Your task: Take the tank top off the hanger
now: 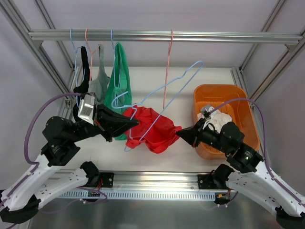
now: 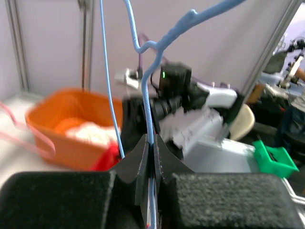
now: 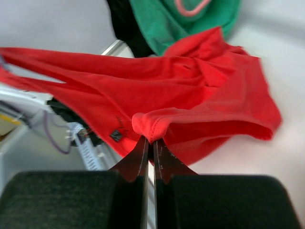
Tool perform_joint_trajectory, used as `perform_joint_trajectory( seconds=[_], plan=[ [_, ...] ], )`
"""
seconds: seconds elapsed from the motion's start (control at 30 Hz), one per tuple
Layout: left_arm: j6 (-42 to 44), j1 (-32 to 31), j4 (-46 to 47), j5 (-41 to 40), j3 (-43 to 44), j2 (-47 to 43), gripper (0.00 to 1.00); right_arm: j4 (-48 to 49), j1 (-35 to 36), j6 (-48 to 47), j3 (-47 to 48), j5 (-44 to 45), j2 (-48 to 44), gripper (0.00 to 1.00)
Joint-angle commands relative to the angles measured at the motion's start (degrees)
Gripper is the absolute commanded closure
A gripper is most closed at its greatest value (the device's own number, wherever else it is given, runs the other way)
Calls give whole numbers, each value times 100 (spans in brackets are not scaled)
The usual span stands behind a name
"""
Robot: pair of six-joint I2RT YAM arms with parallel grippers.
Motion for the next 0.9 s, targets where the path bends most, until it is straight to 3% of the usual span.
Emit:
perform_joint_trajectory(
  seconds=[0.0,0.07,0.27,0.43,0.57,0.67,0.7,0.8,0.87],
  plan=[
    [239,-124,3015,-204,-516,245,100,629,4,604,-145,-956,8,100],
    [353,-212,4067,-467,-667,482,100,945,30,877,-206,-1203,244,100],
    [1495,-766,5321,-1399,-834,1089,100,1289,522,896,-233,-1222,764,100],
    [1856,-801,4629,-1866,-878,862,100,946,619,719,-364,-563,878,100],
    [1805,-810,4497,-2408,-1519,458,100,981,716,614,-356,-282,1220,99],
    [1454,-819,3831,-2945,-1932,-60,100,946,803,517,-348,70,1607,77],
    [1391,-827,3523,-2999,-1994,-297,100,937,830,500,-356,140,1686,58],
    [1066,-828,2100,-3439,-1933,-579,100,859,865,447,-383,263,1792,37],
    [725,-828,1084,-3579,-1898,-808,100,753,865,342,-374,421,1679,28]
  ],
)
